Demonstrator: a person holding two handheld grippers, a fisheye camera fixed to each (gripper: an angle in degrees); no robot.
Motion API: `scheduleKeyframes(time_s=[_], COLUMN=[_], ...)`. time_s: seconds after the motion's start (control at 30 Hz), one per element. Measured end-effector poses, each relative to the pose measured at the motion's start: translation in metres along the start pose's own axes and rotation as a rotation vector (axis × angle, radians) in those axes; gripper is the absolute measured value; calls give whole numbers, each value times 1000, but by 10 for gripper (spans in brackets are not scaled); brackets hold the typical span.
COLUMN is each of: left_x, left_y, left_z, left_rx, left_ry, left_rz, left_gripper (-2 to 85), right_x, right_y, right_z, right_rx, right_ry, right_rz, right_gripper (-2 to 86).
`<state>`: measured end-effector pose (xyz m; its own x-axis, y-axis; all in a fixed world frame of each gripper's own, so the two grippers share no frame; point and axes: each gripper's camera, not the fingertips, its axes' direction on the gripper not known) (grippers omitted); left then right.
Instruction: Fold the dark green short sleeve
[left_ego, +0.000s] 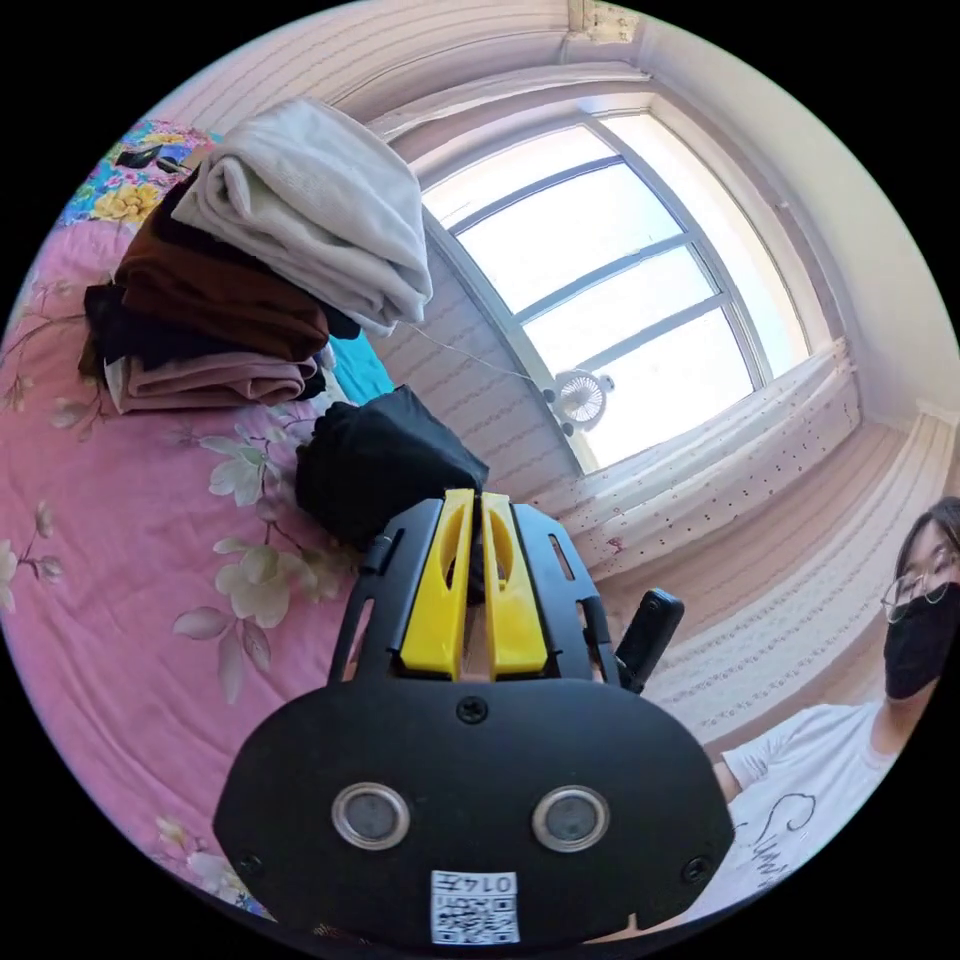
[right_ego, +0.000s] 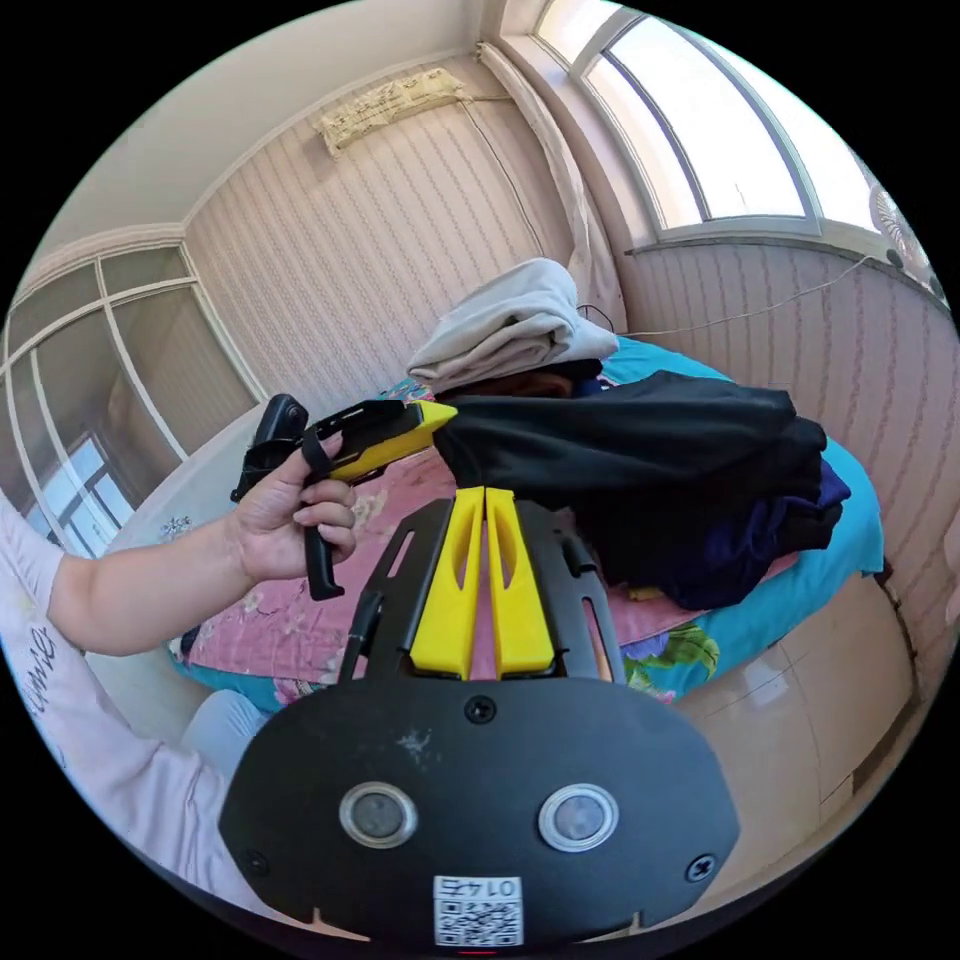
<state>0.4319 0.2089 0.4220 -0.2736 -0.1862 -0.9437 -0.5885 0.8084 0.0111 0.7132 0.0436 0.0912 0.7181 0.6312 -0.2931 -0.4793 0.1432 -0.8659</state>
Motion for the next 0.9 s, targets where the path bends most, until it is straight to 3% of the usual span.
scheduleKeyframes(time_s=[0.23,0.37,0.5,0.73,0.83,0.9], left_x=[35,56,101,182,152,107], left_y=[56,98,69,14,34,67], left_z=[-151,-258,-336,-336,-324,-310], left_rx=[164,342,419,137,32,-36], left_ry=[-158,-405,-494,-720,-651,-527], left_rz=[109,88,200,578,519,382], left_gripper=[-10,-10,-10,-10,-9,-9], right_x=[-95,-181,-274,-326,-314,-293], right_y=[-5,-4,-33,-78,-66,-41], right_z=[3,48,78,67,87,110], right_rx=[-128,-232,-197,65,-29,-189], right_ry=[-315,-548,-724,-716,-690,-688], right_rz=[-235,-369,-462,-399,-358,-297], right_gripper=[-3,-3,-2,-2,-2,-1])
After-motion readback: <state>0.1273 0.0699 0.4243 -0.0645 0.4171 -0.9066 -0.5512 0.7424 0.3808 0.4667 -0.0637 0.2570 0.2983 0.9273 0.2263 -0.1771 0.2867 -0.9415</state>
